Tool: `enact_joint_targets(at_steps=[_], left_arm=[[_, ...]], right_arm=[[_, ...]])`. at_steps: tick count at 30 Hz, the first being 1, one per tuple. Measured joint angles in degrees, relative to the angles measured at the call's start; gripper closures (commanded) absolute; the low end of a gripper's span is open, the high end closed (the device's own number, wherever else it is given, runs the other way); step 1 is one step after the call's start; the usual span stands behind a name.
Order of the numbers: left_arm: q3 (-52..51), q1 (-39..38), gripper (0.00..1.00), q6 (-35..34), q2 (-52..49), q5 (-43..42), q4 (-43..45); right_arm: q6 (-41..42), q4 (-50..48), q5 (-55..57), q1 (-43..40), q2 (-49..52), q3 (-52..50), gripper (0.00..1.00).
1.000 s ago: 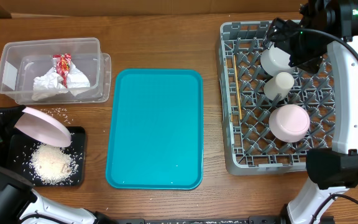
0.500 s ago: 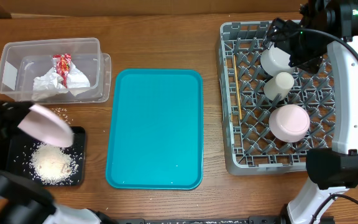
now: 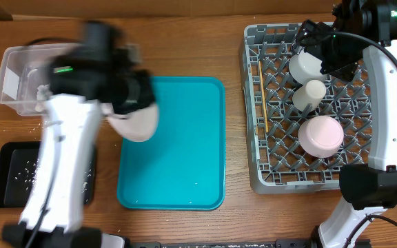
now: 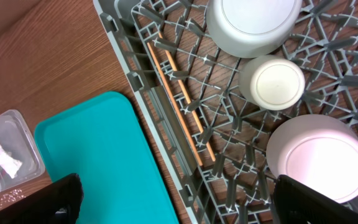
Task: Sort waste into correct bins and load items into the dishwasher
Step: 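Carry the white plate right and set it on the teal tray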
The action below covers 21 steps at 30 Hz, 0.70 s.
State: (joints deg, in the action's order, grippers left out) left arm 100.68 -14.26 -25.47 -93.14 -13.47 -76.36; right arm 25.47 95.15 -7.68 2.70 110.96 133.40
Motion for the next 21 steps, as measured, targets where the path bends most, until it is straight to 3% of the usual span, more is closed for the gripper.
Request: enact_joint_targets(at_steps=[7,14,18,19,20,21], left_arm=[[0.04,-17.20,0.96,-3.13,-15.67,10.08,3.43],[0.02,-21.44,0.95,-6.05,-27.58,12.48,-0.26],[0.02,-20.72,0.71,-7.32,-28.65,13.49,-1.70],[0.02,-20.48,0.59,-7.48,-28.65,13.77,-1.86],[0.02,-20.20,0.35,-7.58,-28.65,13.97,-1.95],[0.02,-19.96,0.19,-7.67,-28.65,14.16,-2.05]], right_arm=[[0.00,0.00,0.00,0.02,0.02,0.00,0.00],[0.00,-0.02,0.00,0.00,0.00,0.00,0.00],[0.02,-0.02,0.00,0.02,0.00,0.00,0.00],[0.00,0.00,0.00,0.00,0.00,0.00,0.00],[0.02,0.02,0.02,0.00,0.00,0.00,0.00],[0.02,0.00,0.00,0.00,0.00,0.00,0.00]])
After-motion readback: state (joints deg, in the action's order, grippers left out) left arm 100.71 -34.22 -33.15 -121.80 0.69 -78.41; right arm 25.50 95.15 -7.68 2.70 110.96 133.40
